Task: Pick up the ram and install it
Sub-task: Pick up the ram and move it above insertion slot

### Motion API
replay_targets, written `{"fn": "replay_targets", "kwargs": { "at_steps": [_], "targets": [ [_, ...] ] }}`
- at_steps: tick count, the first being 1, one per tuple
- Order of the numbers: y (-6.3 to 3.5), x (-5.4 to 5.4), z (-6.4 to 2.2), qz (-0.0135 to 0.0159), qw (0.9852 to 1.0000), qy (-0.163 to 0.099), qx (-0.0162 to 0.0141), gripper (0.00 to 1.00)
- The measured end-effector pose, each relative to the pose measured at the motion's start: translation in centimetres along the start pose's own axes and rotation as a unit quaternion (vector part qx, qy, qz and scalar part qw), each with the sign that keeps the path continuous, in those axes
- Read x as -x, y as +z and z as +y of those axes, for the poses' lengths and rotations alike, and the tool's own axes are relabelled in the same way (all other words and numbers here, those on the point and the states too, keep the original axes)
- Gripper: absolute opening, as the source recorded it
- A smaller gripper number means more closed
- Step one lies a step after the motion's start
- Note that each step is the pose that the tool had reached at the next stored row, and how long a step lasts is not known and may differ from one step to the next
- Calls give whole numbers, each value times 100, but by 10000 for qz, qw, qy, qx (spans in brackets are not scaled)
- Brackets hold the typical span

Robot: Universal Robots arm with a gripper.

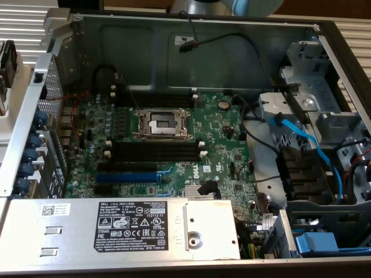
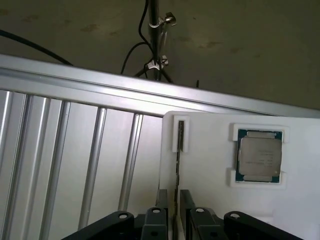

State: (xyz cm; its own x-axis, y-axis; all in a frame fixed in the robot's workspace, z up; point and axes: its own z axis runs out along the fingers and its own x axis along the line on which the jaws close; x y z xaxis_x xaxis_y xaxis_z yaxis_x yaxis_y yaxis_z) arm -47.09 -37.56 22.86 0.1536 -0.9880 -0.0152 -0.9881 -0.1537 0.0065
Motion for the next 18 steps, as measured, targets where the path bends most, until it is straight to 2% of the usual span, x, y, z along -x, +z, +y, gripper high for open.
{"fn": "replay_targets", "kwargs": {
  "at_steps": [4,18],
  "targets": [
    [0,-7,-42,0,10000,0,1,25],
    [19,-6,-43,2,10000,0,3,25]
  ]
}}
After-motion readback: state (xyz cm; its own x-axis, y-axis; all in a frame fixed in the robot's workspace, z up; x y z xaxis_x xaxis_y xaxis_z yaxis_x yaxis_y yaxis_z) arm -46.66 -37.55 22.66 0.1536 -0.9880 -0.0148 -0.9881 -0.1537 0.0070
